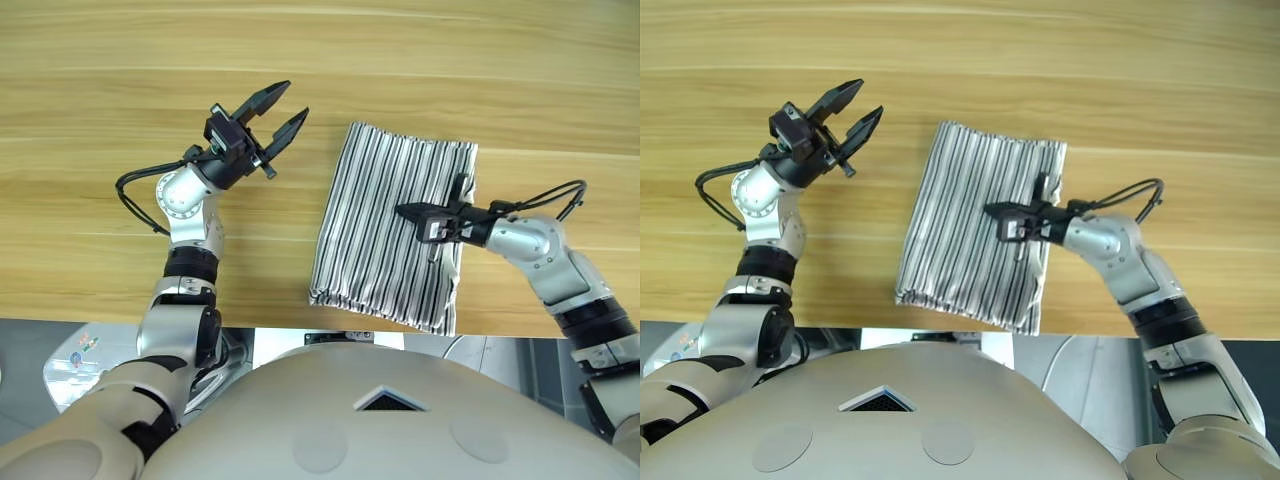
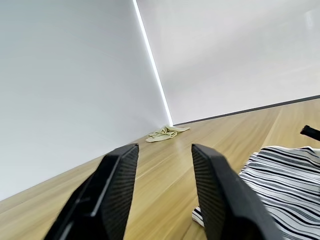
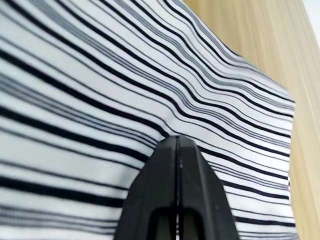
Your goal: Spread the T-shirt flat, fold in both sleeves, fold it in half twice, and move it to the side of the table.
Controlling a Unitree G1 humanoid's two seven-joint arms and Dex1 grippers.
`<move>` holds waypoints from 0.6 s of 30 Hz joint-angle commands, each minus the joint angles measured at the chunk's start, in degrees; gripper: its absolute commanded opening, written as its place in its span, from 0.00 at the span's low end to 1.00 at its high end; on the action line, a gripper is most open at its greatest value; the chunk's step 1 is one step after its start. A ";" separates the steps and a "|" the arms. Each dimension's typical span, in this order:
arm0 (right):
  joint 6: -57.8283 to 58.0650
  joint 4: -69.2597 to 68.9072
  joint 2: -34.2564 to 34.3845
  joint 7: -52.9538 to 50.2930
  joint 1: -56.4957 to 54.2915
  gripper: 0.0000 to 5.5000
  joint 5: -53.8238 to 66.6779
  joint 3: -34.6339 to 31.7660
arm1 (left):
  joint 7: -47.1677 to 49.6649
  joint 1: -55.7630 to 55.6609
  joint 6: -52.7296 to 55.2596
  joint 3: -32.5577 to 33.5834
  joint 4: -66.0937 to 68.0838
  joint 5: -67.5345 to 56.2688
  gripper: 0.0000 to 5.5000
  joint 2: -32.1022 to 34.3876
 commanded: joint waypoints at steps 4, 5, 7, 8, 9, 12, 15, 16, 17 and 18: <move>6.47 -5.19 6.95 -11.43 -6.77 0.00 4.61 -13.60 | 0.04 -0.23 -0.09 -0.08 1.21 0.23 0.36 0.17; 7.55 -5.80 6.71 -12.79 -7.43 0.00 4.84 -16.15 | 0.00 -0.26 -0.12 -0.06 1.30 0.18 0.36 0.21; 9.33 -5.79 5.22 -15.02 -8.45 0.00 4.17 -20.42 | 0.00 -0.31 -0.17 0.02 1.49 0.15 0.36 0.27; 10.37 -4.72 3.50 -16.25 -8.62 0.00 1.66 -21.72 | 0.11 -0.18 -0.22 0.04 1.41 0.17 0.36 0.27; 11.59 -3.57 1.76 -16.96 -8.39 0.00 -0.96 -22.39 | 0.15 -0.11 -0.25 0.01 1.35 0.19 0.36 0.20; 15.79 -0.17 -3.19 -15.61 -5.10 0.00 -8.79 -20.14 | 0.28 -0.06 -0.36 -0.04 1.39 0.29 0.36 0.10; 16.73 -1.39 -7.26 -12.85 0.12 0.00 -14.05 -17.88 | 0.30 -0.25 -0.51 -0.03 1.71 0.38 0.36 0.09; 15.75 -2.11 -8.21 -11.82 1.77 0.00 -14.34 -17.45 | 0.29 -0.26 -0.56 -0.03 1.76 0.38 0.36 0.10; 14.85 -2.32 -8.76 -10.93 2.74 0.00 -14.65 -16.90 | 0.28 -0.34 -0.61 -0.02 1.92 0.40 0.36 0.11; 13.99 -2.10 -9.01 -10.41 3.37 0.00 -15.12 -16.07 | 0.27 -0.41 -0.65 -0.01 2.04 0.42 0.36 0.12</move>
